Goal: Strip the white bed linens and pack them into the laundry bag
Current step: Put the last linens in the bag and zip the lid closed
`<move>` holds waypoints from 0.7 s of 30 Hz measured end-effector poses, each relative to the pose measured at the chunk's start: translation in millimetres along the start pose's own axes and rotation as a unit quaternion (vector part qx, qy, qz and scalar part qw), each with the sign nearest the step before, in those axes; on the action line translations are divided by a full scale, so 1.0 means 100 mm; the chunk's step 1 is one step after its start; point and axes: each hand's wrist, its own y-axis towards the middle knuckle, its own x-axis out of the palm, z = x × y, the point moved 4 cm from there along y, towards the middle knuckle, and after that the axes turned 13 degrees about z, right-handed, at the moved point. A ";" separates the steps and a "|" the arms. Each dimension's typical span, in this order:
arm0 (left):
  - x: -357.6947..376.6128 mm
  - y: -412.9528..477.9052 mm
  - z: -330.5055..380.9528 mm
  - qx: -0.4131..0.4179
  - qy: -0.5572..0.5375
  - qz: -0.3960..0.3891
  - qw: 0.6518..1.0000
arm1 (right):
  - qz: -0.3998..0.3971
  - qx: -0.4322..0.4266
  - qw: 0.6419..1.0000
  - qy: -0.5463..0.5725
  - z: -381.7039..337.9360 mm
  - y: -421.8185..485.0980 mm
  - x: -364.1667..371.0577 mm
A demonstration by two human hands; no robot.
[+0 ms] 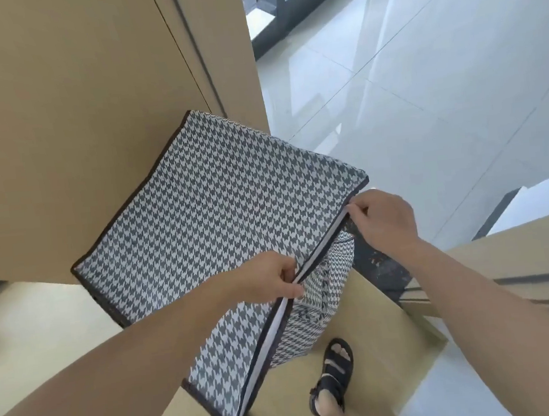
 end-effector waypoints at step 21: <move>-0.19 0.50 0.36 -0.028 -0.129 0.029 0.991 | 0.000 0.292 0.938 0.188 -0.08 0.06 0.40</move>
